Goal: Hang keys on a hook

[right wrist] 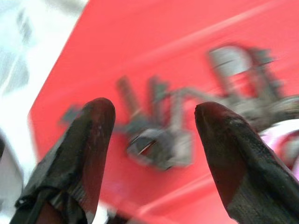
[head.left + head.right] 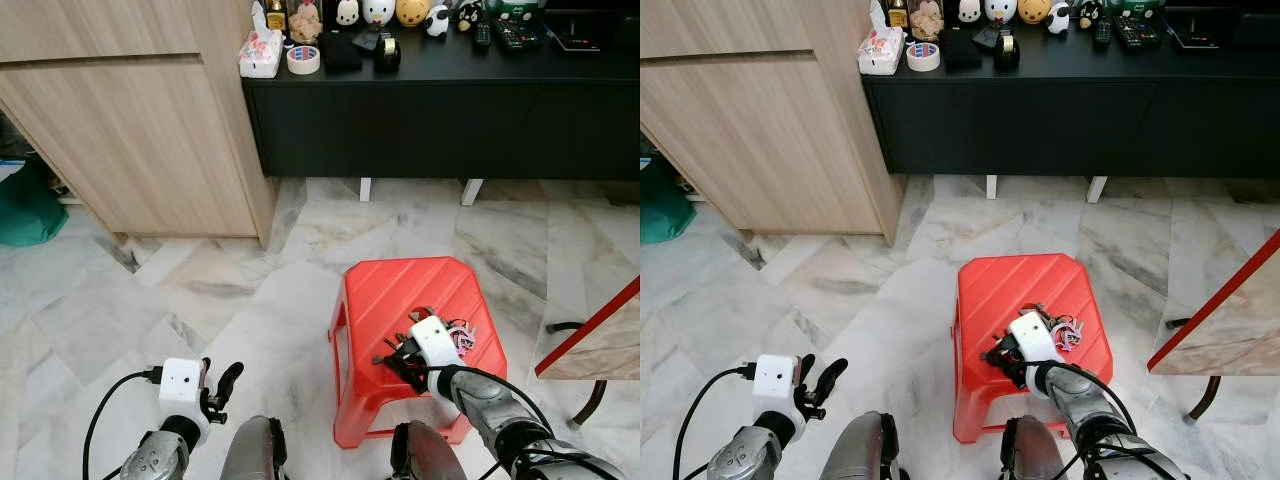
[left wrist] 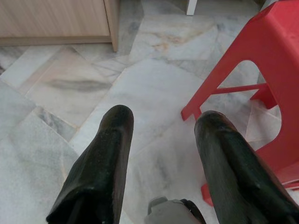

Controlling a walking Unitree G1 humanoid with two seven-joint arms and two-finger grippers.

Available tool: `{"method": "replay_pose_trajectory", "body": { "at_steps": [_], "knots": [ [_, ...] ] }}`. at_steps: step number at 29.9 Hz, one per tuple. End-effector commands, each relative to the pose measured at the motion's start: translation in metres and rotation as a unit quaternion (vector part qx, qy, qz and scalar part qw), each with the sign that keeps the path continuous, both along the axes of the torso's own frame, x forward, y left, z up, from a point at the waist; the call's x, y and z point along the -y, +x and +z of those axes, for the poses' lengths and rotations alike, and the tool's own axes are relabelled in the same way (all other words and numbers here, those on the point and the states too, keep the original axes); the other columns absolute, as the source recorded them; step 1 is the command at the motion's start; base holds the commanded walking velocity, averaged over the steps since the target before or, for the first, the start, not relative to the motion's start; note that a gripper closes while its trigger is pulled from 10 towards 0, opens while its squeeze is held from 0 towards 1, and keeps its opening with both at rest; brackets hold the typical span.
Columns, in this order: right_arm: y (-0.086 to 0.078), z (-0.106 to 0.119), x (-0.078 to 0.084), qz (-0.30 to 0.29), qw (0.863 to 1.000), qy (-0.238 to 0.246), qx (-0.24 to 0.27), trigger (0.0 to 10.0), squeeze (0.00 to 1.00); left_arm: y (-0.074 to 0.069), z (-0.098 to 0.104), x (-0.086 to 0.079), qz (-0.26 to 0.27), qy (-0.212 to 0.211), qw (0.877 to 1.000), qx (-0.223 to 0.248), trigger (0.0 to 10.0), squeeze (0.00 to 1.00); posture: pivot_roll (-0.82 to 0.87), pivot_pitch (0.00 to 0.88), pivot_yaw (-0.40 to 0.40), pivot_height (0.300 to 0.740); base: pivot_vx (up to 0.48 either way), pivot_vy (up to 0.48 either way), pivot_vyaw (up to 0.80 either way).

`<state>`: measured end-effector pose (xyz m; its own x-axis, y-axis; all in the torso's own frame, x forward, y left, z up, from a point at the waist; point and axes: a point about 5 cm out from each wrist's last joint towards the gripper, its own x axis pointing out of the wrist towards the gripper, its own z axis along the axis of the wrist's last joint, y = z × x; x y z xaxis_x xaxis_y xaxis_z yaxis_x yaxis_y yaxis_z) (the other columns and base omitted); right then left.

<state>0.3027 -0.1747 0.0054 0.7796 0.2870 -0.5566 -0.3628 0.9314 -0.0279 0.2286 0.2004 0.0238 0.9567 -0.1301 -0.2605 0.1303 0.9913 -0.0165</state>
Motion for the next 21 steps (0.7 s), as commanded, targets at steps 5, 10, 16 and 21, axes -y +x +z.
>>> {"method": "replay_pose_trajectory", "body": {
  "at_steps": [5,10,16,21],
  "knots": [
    [-0.002,0.001,0.001,-0.019,0.999,0.024,0.022,10.0,0.0,-0.001,-0.002,-0.002,-0.004,0.007,1.0,-0.009,10.0,0.0,0.12,0.162,0.041,0.626,0.0,0.0,0.0],
    [-0.006,-0.002,0.004,-0.017,0.999,0.035,0.017,10.0,0.0,0.002,-0.003,-0.002,-0.005,0.008,1.0,-0.01,10.0,0.0,0.11,0.152,0.038,0.626,0.0,0.0,0.0],
    [-0.013,-0.01,0.001,-0.029,0.999,0.032,-0.003,10.0,0.0,0.005,-0.003,-0.002,-0.004,0.008,1.0,-0.009,10.0,0.0,0.1,0.143,0.035,0.626,0.0,0.0,0.0],
    [-0.018,-0.015,-0.009,-0.009,0.999,0.047,-0.006,10.0,0.0,0.007,-0.003,-0.002,-0.004,0.008,1.0,-0.008,10.0,0.0,0.1,0.14,0.036,0.626,0.0,0.0,0.0]
  ]
}}
